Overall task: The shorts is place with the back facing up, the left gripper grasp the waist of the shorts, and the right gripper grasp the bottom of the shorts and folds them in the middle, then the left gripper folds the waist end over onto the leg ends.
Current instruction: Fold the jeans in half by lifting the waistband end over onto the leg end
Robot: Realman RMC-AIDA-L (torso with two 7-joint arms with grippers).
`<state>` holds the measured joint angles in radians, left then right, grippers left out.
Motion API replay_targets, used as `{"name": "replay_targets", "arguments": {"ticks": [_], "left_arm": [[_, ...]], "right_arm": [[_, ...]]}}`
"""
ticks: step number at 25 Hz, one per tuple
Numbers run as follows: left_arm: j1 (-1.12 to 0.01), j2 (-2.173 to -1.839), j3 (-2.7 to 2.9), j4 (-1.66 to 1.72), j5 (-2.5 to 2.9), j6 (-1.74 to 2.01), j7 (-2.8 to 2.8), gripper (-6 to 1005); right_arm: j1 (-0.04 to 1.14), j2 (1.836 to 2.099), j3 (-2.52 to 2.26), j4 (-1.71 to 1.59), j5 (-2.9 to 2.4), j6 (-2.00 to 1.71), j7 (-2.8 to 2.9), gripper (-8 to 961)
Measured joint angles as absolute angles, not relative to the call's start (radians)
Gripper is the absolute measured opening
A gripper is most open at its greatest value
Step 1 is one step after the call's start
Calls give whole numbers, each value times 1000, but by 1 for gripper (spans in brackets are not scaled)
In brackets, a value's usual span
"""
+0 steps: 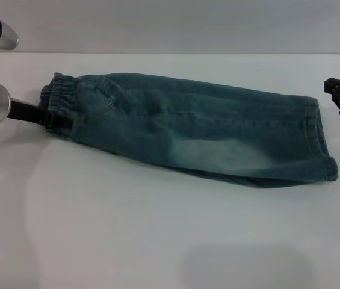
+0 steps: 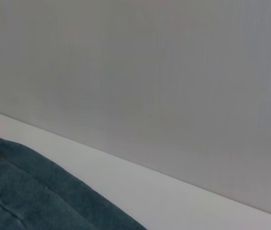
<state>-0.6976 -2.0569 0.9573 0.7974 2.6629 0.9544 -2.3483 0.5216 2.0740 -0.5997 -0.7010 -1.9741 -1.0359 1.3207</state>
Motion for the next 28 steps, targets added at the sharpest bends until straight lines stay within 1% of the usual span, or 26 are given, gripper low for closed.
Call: {"name": "replay_targets", "arguments": {"ticks": [4, 12, 17, 28], "left_arm": [[-696, -2056, 962, 802, 2663, 953, -2341, 610], [-698, -2056, 963, 803, 2664, 955, -2335, 379], [-698, -2056, 963, 808, 2663, 954, -2335, 293], [-706, -2059, 964, 850, 2660, 976, -2335, 204]], "right_arm": [[520, 2074, -600, -701, -1974, -1036, 1321, 0], [519, 2074, -600, -701, -1974, -1037, 1321, 1], [518, 2074, -600, -701, -1974, -1037, 1321, 1], [516, 2074, -601, -698, -1974, -1038, 1321, 1]]}}
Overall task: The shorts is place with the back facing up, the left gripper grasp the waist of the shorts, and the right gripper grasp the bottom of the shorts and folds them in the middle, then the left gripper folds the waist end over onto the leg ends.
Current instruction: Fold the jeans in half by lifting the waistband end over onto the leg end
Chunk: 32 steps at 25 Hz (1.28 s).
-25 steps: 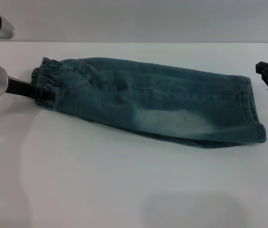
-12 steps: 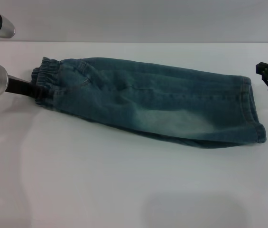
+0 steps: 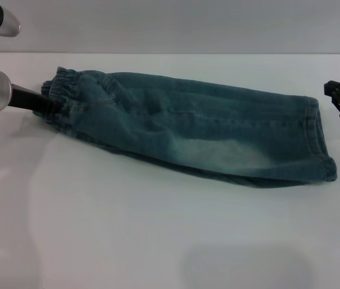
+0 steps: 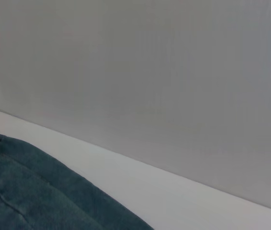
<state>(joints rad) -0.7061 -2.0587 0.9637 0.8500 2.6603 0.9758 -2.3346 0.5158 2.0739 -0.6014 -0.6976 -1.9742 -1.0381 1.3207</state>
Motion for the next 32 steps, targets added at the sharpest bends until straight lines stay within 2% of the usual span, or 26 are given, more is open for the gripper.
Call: {"name": "replay_targets", "arguments": {"ticks": [19, 32], "left_arm": [[-717, -2062, 1074, 1022, 2548, 1061, -2348, 87], [-721, -2062, 1204, 1207, 2521, 1134, -2422, 87]], "right_arm": [[557, 2074, -601, -618, -1974, -1031, 1298, 0], [649, 2072, -684, -529, -1976, -999, 1301, 1]]}}
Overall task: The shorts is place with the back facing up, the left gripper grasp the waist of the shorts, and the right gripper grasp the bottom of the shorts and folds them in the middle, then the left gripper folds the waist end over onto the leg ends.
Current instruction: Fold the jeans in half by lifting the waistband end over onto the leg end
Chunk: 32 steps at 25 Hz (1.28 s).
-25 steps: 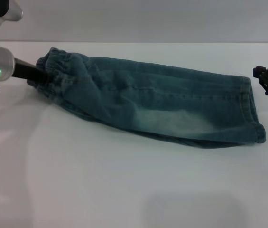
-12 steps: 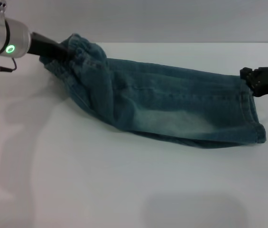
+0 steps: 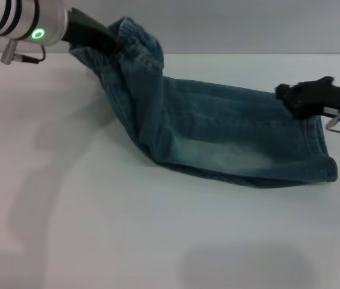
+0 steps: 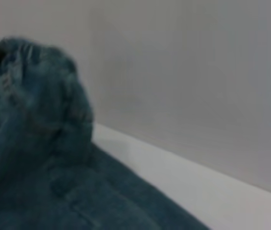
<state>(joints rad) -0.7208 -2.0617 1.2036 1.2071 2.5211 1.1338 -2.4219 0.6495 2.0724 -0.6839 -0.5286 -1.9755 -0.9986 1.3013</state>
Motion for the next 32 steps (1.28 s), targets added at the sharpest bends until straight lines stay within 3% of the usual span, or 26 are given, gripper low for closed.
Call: {"name": "replay_targets", "arguments": {"ticks": [13, 32], "left_arm": [[-712, -2067, 1378, 1488, 2520, 1173, -2542, 82], [-720, -2068, 1456, 1579, 2516, 1171, -2569, 81]], "right_arm": [[788, 2077, -818, -398, -1976, -877, 1304, 1], [923, 2084, -976, -341, -1975, -884, 1348, 0]]}}
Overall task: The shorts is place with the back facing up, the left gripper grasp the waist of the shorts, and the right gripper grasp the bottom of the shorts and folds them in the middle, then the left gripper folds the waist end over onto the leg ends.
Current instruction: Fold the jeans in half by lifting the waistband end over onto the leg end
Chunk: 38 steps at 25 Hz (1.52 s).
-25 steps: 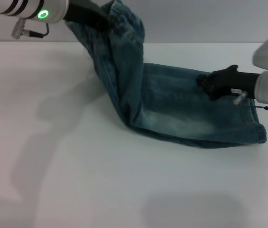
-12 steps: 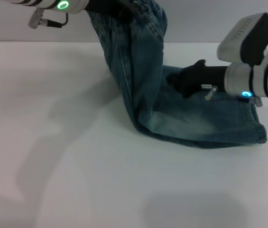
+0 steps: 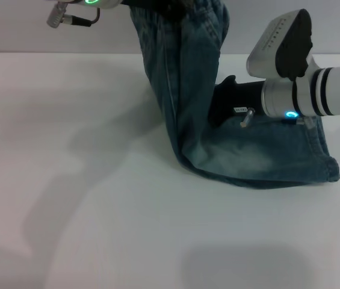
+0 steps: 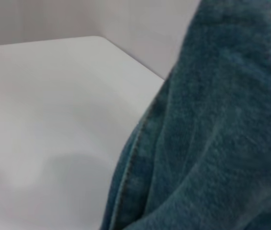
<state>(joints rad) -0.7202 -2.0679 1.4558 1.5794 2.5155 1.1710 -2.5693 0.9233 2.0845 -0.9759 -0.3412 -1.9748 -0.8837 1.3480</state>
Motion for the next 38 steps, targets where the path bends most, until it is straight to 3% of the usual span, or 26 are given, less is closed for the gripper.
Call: {"name": "replay_targets", "arguments": {"ticks": [24, 31, 38], "left_arm": [[-702, -2069, 1496, 1622, 2490, 1158, -2564, 78], [-683, -2067, 1496, 1618, 2484, 1145, -2559, 79], [-665, -2066, 1496, 1611, 2484, 1132, -2560, 78]], "right_arm": [[963, 2081, -1140, -447, -1978, -1064, 1500, 0], [862, 2077, -1188, -458, -1985, -1027, 1517, 0], [673, 2077, -1175, -642, -1957, -1026, 1532, 0]]}}
